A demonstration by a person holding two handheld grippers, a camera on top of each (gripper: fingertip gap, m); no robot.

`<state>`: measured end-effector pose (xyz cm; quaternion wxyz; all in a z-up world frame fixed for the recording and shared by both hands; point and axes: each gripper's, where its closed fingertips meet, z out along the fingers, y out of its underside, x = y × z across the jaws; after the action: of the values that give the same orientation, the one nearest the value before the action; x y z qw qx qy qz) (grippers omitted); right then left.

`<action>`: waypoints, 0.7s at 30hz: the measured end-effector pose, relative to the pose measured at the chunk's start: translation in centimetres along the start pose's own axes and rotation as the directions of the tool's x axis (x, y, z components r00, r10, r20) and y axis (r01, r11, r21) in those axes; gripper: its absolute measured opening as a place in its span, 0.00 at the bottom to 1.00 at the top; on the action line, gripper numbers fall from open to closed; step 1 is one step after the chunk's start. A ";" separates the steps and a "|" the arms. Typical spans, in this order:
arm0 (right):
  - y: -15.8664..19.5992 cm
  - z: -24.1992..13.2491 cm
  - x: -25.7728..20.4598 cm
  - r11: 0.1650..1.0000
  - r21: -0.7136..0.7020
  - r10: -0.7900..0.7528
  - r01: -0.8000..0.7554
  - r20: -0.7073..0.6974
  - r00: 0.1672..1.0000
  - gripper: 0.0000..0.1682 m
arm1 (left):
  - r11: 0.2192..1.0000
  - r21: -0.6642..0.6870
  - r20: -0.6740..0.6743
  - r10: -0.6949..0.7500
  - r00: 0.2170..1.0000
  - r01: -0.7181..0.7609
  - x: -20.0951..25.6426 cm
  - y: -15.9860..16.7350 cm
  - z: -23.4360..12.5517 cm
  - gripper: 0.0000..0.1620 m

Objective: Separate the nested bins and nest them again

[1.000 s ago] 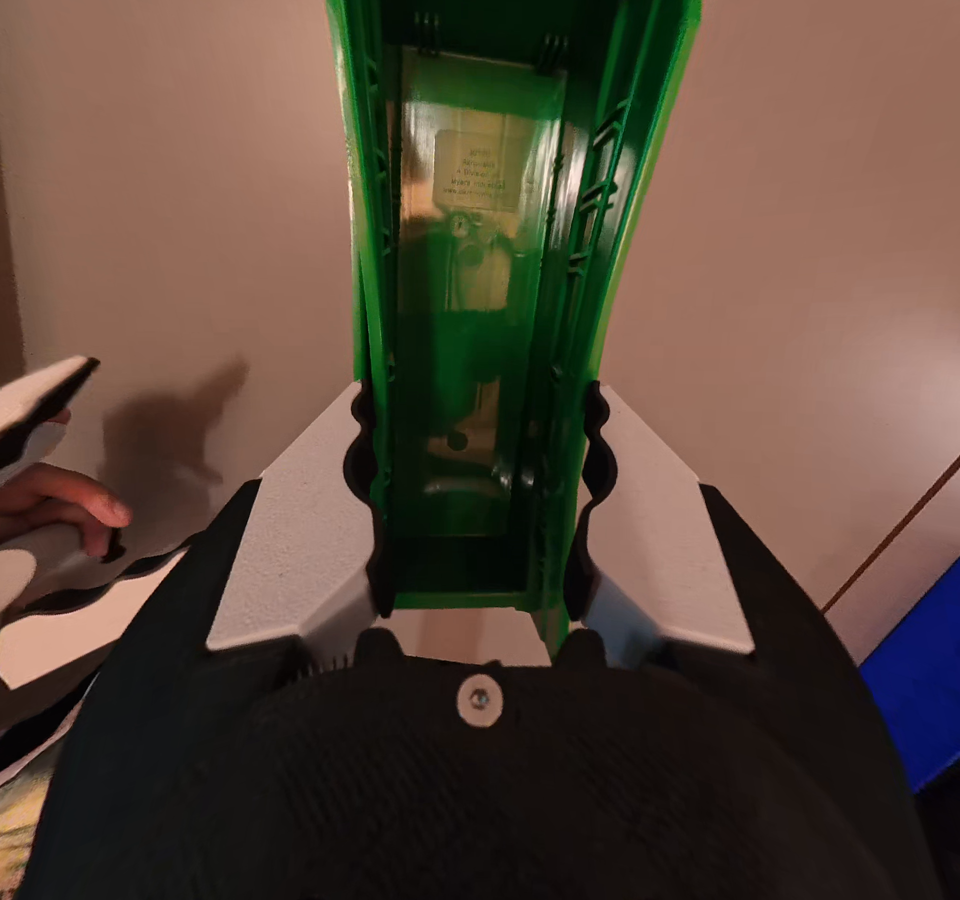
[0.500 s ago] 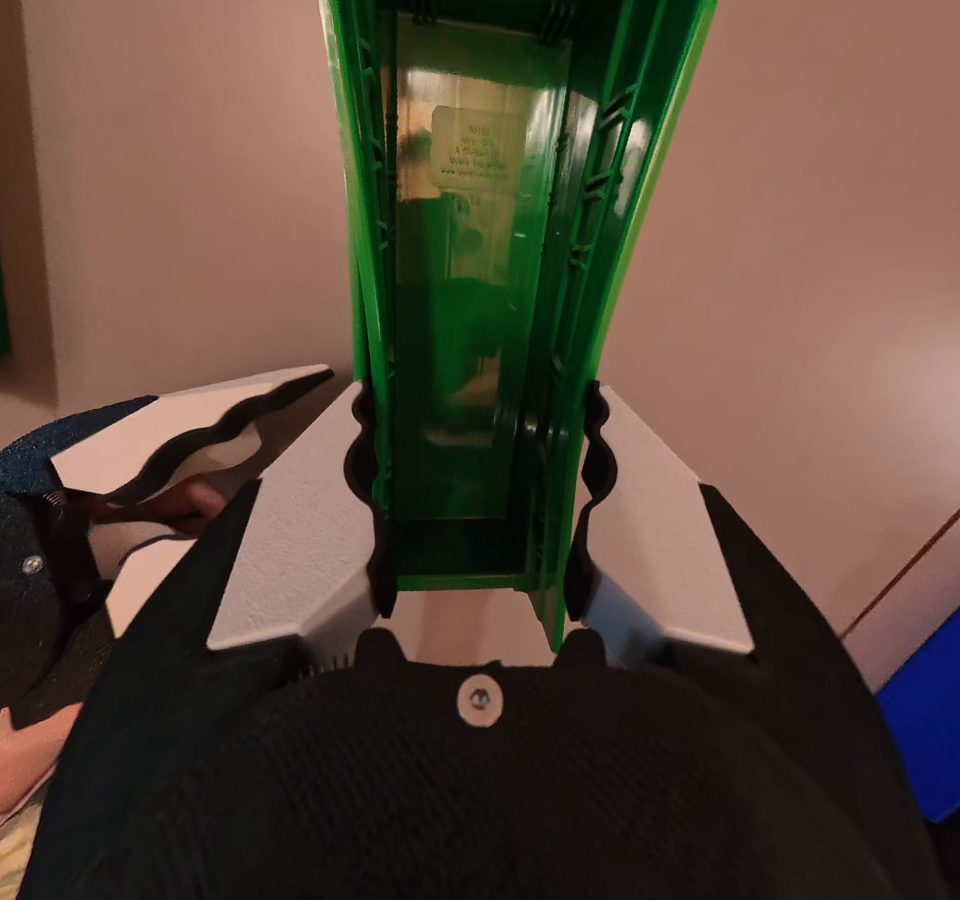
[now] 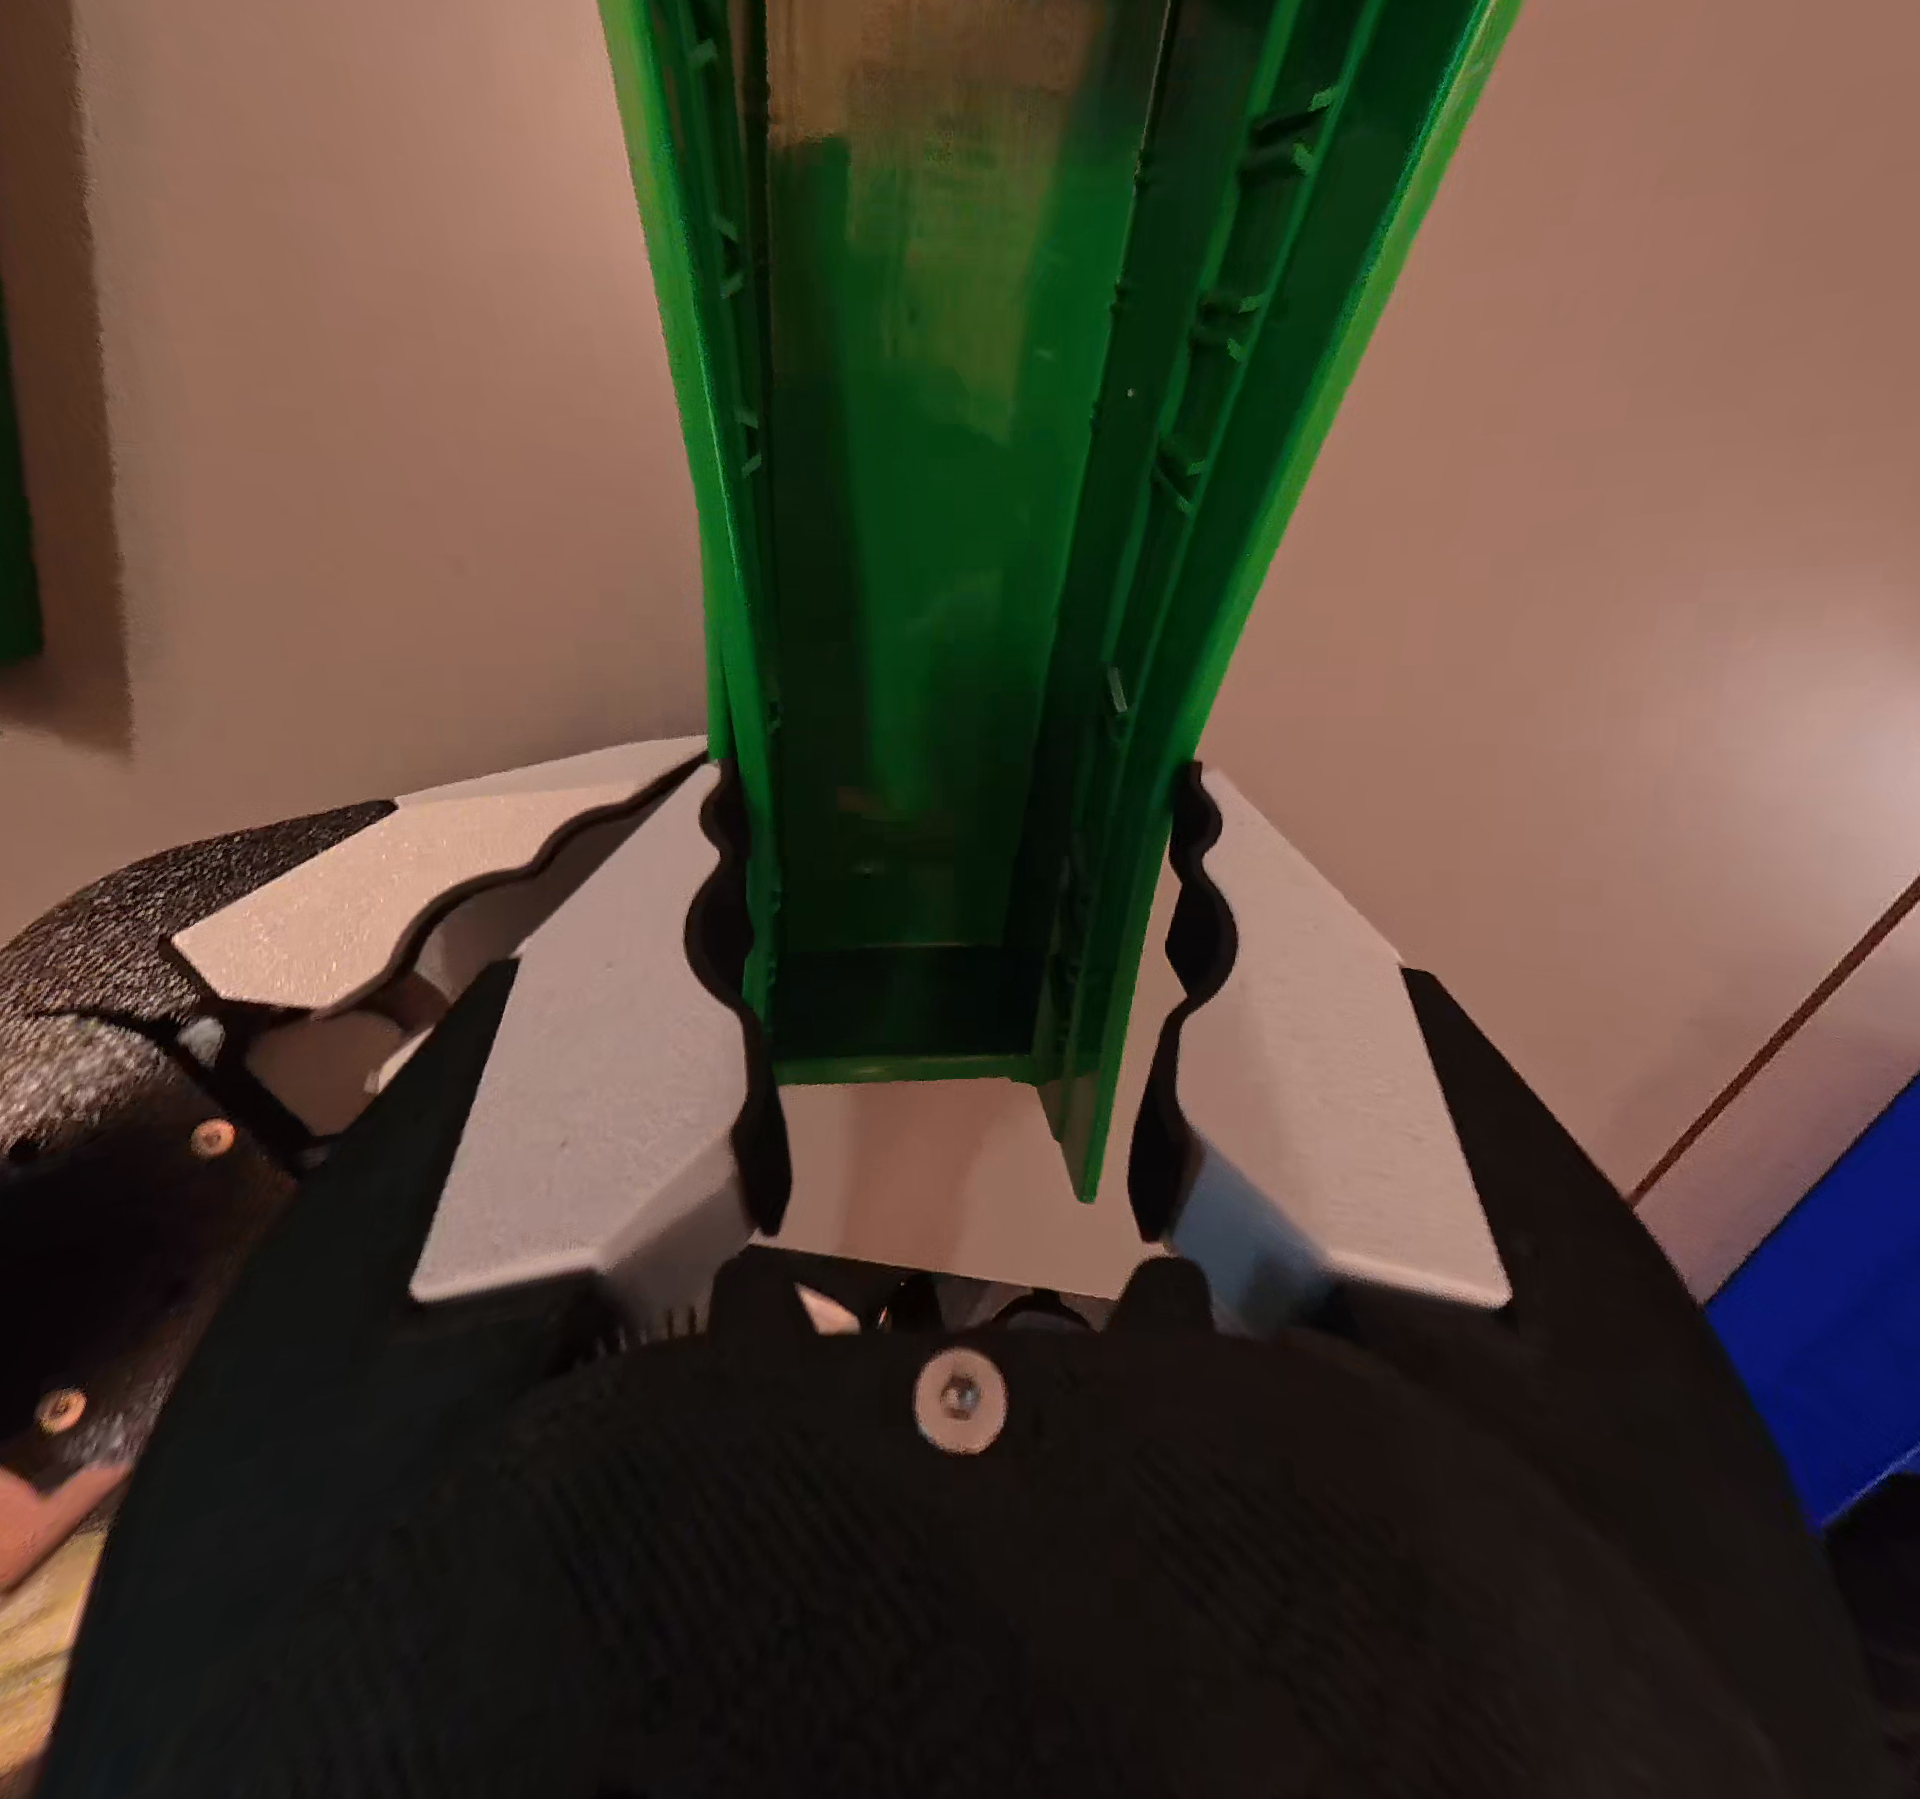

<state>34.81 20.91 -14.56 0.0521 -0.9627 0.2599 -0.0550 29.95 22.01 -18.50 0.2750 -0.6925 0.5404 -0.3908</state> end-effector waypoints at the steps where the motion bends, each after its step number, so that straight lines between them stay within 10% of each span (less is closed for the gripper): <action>1: 0.0 -0.4 0.0 1.000 0.000 0.004 -0.004 0.016 1.000 0.50 | 1.000 0.011 -0.006 -0.003 1.000 0.004 -0.1 -0.2 -0.1 0.05; 14: -2.7 -11.0 4.2 0.991 0.118 0.054 -0.061 0.062 0.997 0.52 | 0.999 -0.013 0.051 0.042 0.998 -0.041 -2.4 0.1 -1.0 0.04; 21: -0.3 -9.5 13.5 0.965 0.063 0.252 -0.253 0.019 0.967 0.53 | 0.999 0.035 0.035 0.023 0.999 -0.025 -2.3 0.2 -1.2 0.04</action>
<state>45.24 13.65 -4.08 0.0914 -0.9197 0.3784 -0.0513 28.63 24.25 -18.55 0.3012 -0.6878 0.5368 -0.3847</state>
